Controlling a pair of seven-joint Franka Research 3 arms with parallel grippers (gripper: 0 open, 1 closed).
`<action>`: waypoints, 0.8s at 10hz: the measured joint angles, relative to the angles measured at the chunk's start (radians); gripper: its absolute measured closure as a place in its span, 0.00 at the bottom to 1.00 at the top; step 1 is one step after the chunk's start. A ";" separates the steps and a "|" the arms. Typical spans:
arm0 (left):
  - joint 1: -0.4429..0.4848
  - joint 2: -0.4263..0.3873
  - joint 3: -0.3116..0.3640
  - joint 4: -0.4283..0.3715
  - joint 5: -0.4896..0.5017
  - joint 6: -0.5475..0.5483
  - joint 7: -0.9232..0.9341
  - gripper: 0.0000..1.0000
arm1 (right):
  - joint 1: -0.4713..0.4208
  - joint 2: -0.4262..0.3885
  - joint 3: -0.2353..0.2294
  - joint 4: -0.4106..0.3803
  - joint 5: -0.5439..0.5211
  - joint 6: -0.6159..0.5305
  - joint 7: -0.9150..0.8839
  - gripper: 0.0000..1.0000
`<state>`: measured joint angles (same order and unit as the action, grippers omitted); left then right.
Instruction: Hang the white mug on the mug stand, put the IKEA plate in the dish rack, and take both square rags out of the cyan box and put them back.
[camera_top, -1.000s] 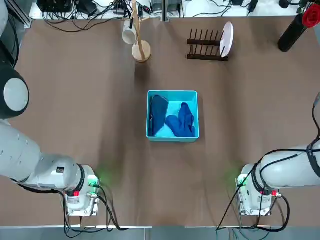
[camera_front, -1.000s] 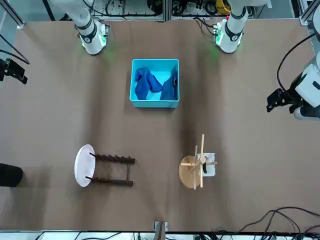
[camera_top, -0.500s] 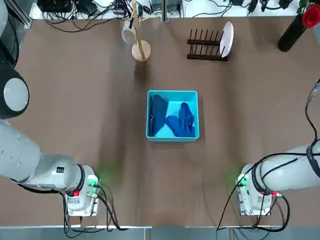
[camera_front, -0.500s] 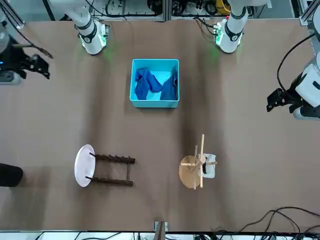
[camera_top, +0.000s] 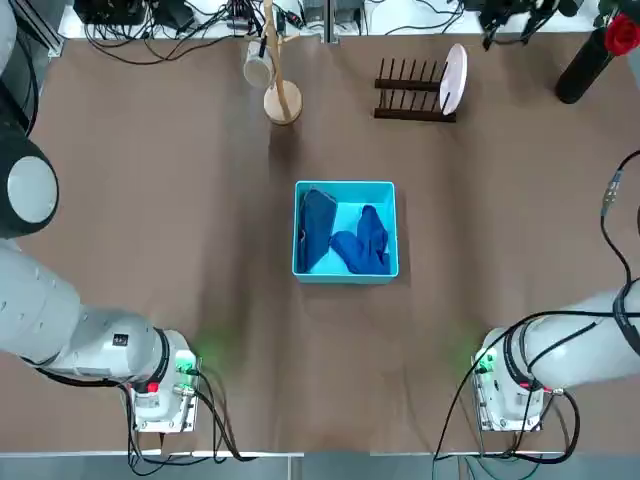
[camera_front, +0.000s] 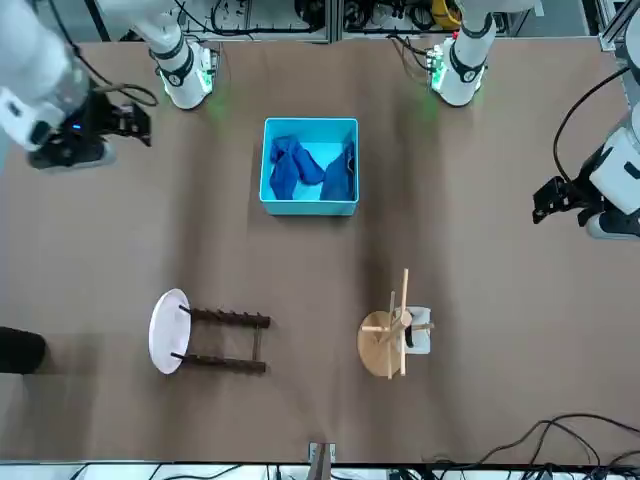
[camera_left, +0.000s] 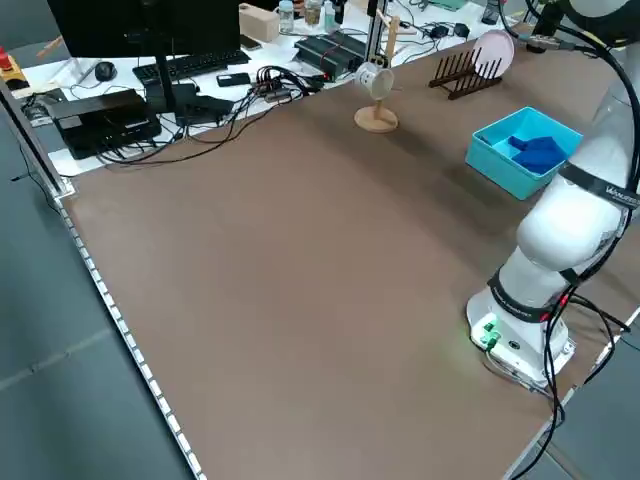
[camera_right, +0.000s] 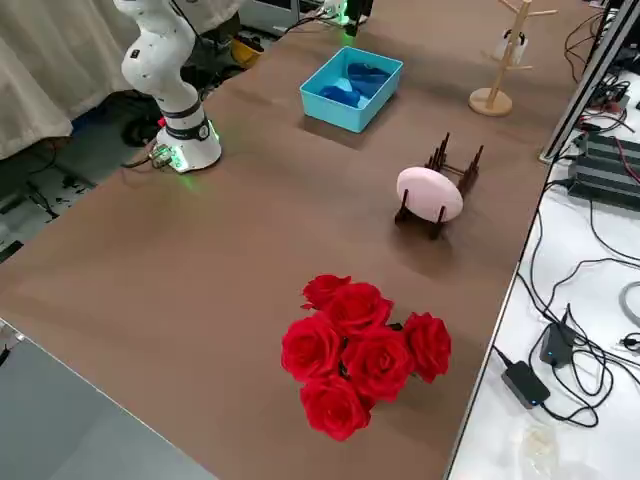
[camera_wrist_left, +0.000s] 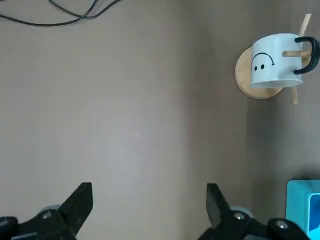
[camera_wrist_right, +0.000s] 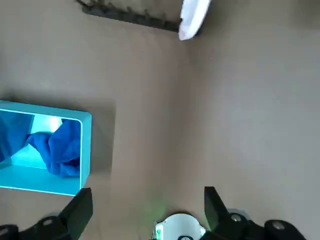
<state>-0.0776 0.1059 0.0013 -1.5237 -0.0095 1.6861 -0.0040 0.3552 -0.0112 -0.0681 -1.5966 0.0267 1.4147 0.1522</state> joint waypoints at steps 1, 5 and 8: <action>-0.001 0.000 -0.001 0.000 0.000 0.000 -0.001 0.00 | 0.025 0.000 0.000 -0.042 0.013 0.035 0.036 0.01; -0.001 0.000 -0.003 0.000 0.000 -0.001 -0.003 0.00 | 0.108 -0.006 0.001 -0.170 0.076 0.182 0.107 0.01; -0.001 0.000 -0.004 0.000 0.000 -0.001 -0.003 0.00 | 0.182 -0.083 0.001 -0.334 0.095 0.301 0.124 0.01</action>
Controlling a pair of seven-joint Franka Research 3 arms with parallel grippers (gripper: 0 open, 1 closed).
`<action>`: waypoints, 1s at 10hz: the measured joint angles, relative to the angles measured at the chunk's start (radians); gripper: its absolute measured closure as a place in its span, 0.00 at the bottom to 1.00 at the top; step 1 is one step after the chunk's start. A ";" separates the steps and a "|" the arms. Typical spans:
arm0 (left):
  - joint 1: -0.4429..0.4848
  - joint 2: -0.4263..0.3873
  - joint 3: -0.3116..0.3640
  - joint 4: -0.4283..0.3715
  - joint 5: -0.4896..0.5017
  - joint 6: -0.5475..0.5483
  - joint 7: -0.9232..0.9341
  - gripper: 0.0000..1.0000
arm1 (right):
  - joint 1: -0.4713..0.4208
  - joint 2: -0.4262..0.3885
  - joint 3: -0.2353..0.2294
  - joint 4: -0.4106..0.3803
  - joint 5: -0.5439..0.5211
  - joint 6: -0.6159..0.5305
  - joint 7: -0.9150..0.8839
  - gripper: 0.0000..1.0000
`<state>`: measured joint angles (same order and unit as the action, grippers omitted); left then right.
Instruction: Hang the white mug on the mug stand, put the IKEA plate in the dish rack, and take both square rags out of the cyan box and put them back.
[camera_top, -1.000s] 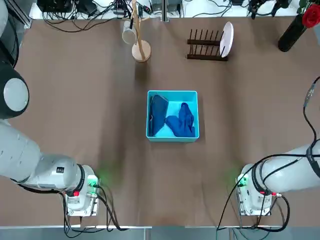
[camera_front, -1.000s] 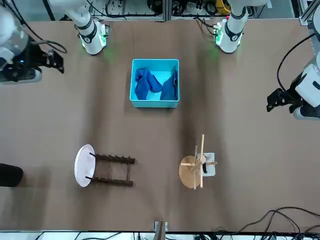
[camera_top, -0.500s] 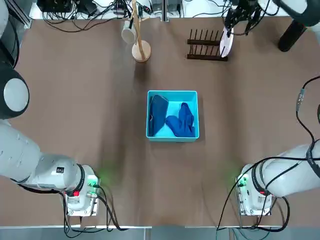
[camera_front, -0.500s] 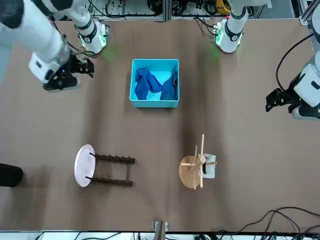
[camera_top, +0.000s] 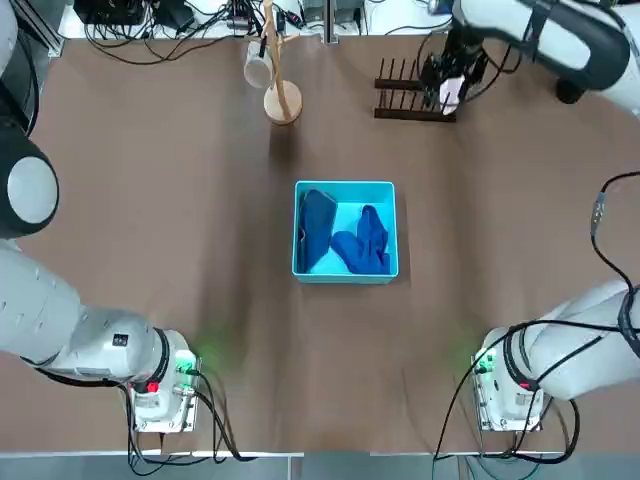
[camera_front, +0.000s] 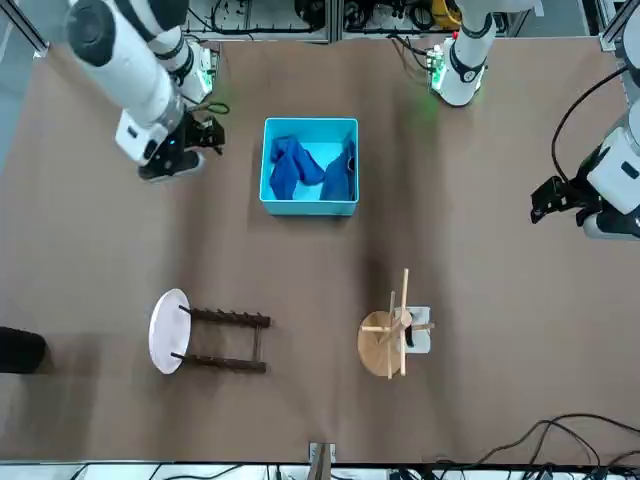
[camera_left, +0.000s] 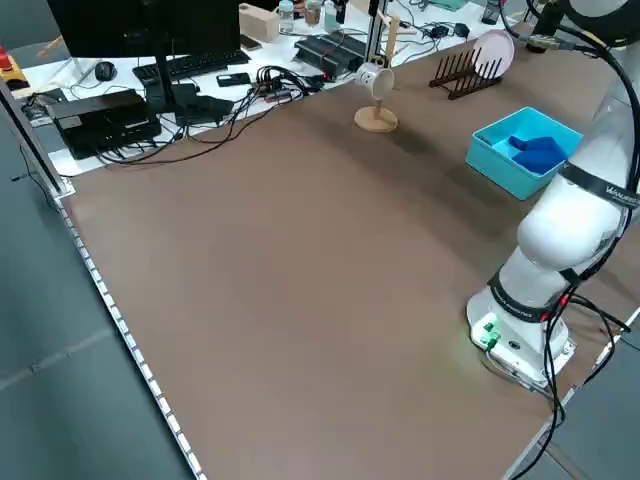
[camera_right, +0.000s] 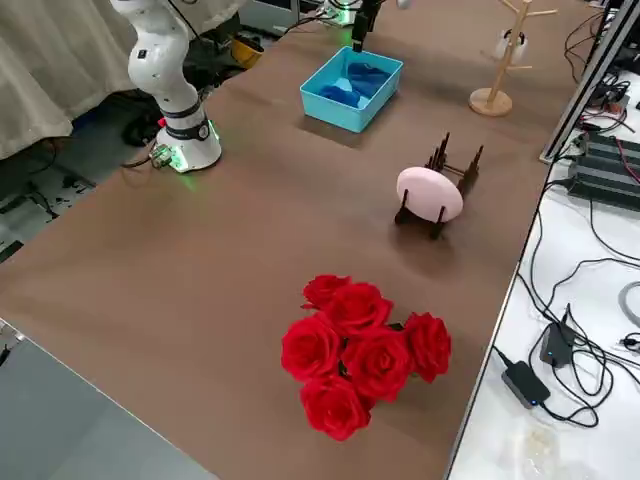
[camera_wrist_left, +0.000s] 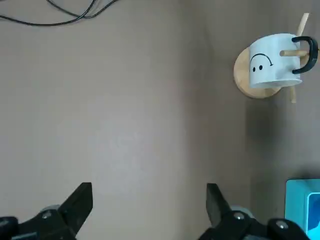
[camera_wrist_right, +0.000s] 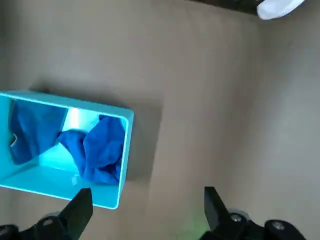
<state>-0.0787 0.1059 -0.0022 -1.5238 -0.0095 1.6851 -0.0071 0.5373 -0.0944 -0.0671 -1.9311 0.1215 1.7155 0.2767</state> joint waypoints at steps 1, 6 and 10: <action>0.000 0.000 0.000 0.000 0.000 0.000 0.000 0.00 | 0.041 -0.028 0.001 -0.054 0.002 0.035 0.035 0.01; 0.000 0.000 0.000 0.000 0.000 0.000 0.000 0.00 | 0.282 -0.057 0.021 -0.224 0.006 0.274 0.320 0.01; -0.001 0.000 -0.034 -0.003 -0.007 -0.008 0.000 0.00 | 0.343 0.029 0.020 -0.277 0.002 0.412 0.391 0.01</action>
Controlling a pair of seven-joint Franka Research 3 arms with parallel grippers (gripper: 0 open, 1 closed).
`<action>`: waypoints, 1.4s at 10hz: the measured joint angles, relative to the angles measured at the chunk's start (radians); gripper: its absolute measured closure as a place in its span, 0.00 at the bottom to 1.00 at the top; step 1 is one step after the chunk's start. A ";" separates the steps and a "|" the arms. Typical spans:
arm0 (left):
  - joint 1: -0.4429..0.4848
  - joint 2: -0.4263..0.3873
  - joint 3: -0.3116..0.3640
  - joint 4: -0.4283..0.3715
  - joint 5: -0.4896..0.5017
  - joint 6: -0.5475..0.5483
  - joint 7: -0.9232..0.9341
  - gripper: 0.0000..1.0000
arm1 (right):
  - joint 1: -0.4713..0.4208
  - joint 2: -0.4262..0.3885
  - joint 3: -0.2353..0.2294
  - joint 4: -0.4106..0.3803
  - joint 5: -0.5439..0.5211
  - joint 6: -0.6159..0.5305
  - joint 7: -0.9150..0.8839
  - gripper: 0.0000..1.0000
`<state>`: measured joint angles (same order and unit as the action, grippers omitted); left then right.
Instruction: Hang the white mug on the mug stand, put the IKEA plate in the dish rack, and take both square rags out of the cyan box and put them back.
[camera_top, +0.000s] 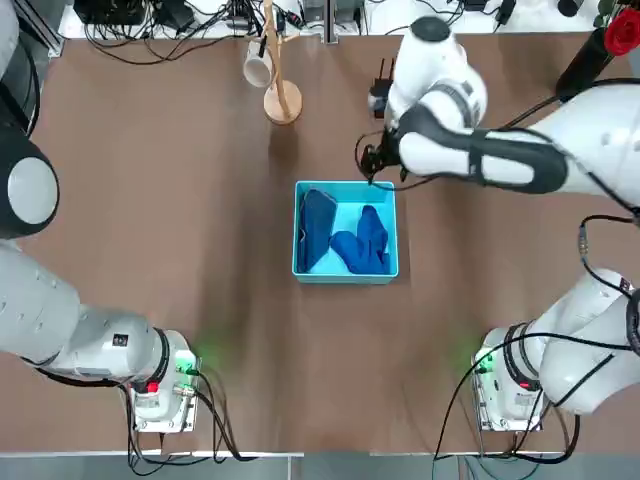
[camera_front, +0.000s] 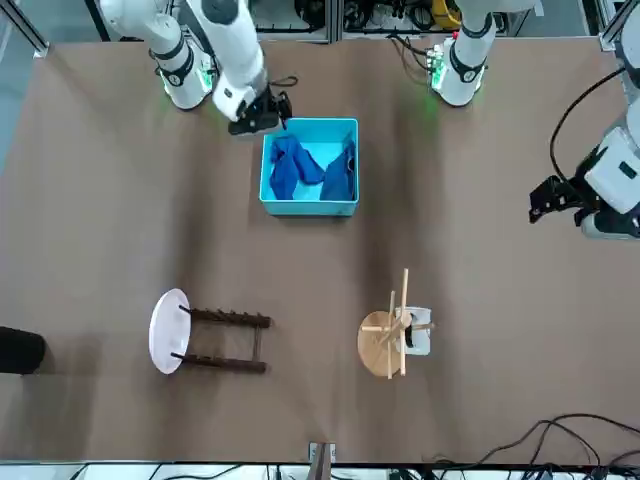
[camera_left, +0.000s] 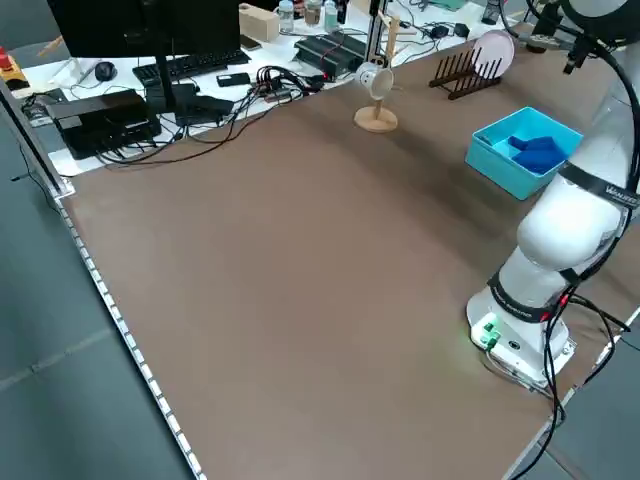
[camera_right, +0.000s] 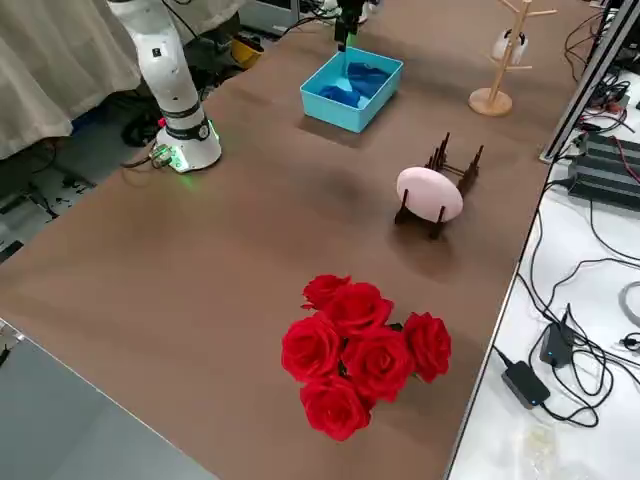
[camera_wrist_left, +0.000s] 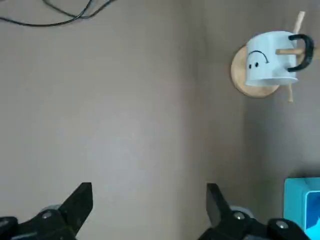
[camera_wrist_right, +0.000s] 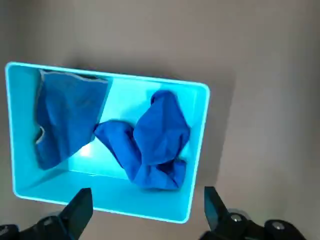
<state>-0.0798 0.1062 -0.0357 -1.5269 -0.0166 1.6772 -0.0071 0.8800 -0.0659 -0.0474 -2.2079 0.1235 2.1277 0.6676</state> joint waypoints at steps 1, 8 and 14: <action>-0.003 0.001 -0.059 -0.015 -0.005 -0.019 -0.006 0.00 | 0.027 0.051 0.001 -0.008 -0.004 0.046 0.026 0.01; -0.023 0.001 -0.326 -0.215 -0.007 -0.006 -0.100 0.09 | 0.099 0.160 0.000 -0.154 -0.028 0.311 0.064 0.02; -0.024 0.008 -0.410 -0.349 -0.007 0.162 -0.103 0.00 | 0.128 0.268 -0.003 -0.165 -0.029 0.434 0.108 0.13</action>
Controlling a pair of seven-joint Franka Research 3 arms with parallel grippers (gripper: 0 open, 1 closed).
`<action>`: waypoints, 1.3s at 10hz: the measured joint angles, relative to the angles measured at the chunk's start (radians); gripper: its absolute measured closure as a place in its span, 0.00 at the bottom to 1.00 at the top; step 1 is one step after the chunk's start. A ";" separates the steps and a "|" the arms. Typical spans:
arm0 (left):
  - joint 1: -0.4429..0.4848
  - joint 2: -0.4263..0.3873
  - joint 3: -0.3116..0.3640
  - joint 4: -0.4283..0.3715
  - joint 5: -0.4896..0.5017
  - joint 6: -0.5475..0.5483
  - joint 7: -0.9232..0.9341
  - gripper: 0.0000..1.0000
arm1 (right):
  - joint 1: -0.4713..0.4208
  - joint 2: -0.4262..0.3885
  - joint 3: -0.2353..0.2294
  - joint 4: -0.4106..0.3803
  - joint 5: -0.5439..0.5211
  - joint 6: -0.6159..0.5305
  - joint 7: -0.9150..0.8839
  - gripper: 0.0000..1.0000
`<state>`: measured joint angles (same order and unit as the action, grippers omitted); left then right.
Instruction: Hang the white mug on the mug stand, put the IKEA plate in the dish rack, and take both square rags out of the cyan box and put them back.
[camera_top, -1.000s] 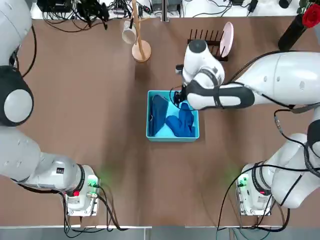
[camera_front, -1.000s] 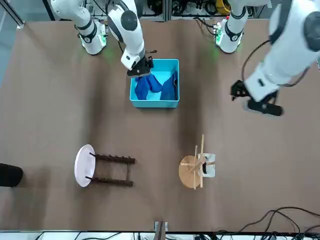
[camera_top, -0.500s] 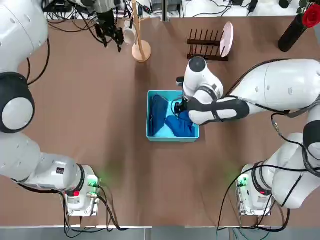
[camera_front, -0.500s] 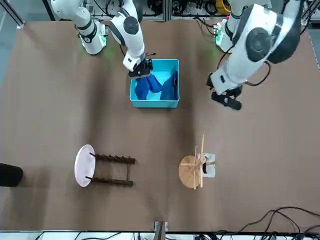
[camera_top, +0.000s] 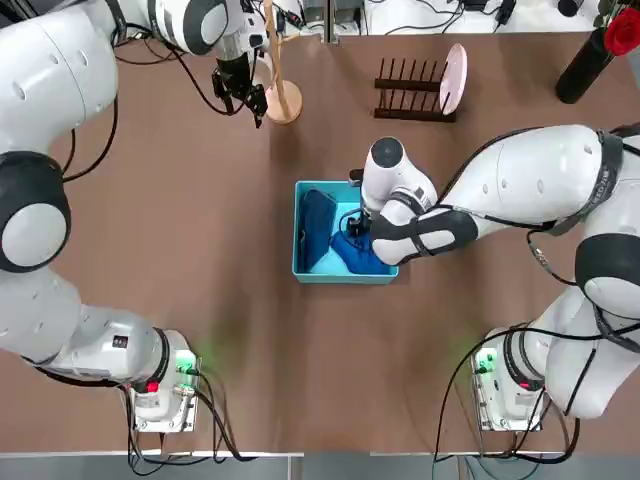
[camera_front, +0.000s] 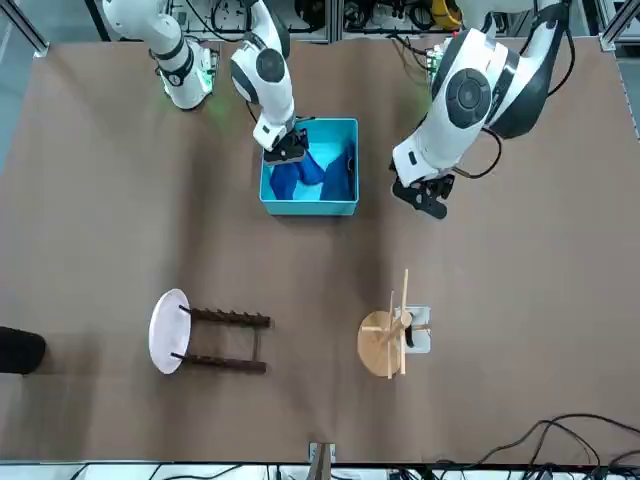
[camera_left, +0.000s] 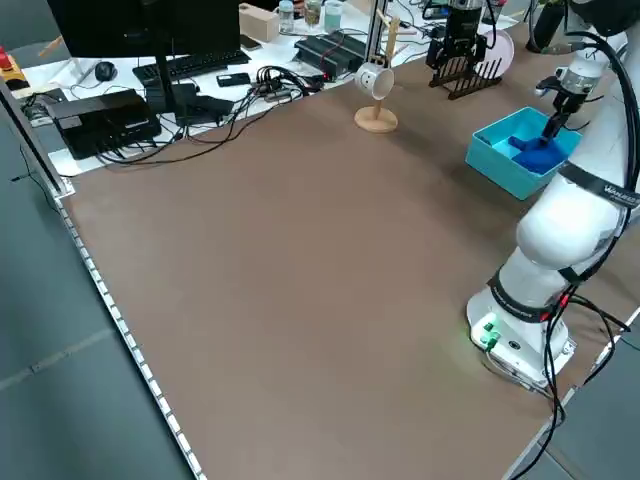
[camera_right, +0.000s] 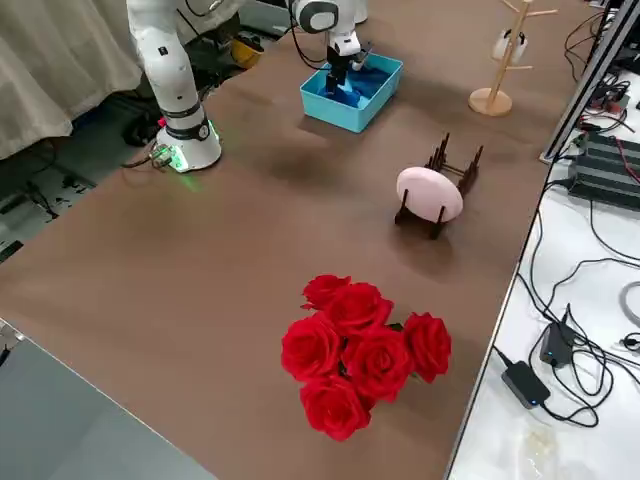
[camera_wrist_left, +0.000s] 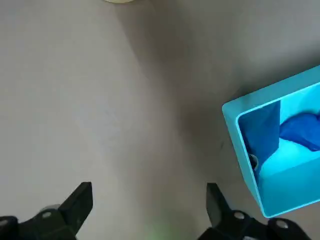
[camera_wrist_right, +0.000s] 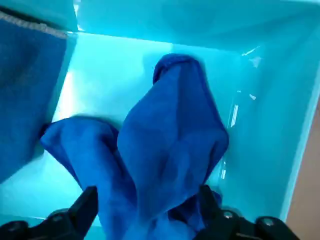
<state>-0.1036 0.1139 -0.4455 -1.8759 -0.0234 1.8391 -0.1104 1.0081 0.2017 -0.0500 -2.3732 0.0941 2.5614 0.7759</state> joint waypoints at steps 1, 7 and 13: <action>0.000 0.000 -0.002 0.000 0.000 0.003 0.000 0.00 | 0.000 0.000 0.000 0.000 0.000 0.000 0.014 0.30; -0.007 0.005 -0.041 -0.018 0.000 0.019 0.000 0.00 | -0.017 -0.044 -0.020 0.032 -0.005 -0.061 0.063 0.97; -0.015 0.034 -0.123 -0.035 0.000 0.082 0.000 0.00 | -0.186 -0.250 -0.026 0.238 -0.041 -0.483 0.032 0.97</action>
<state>-0.1190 0.1482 -0.5681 -1.9107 -0.0236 1.9210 -0.1105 0.8221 -0.0484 -0.0764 -2.1355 0.0529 2.0784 0.8083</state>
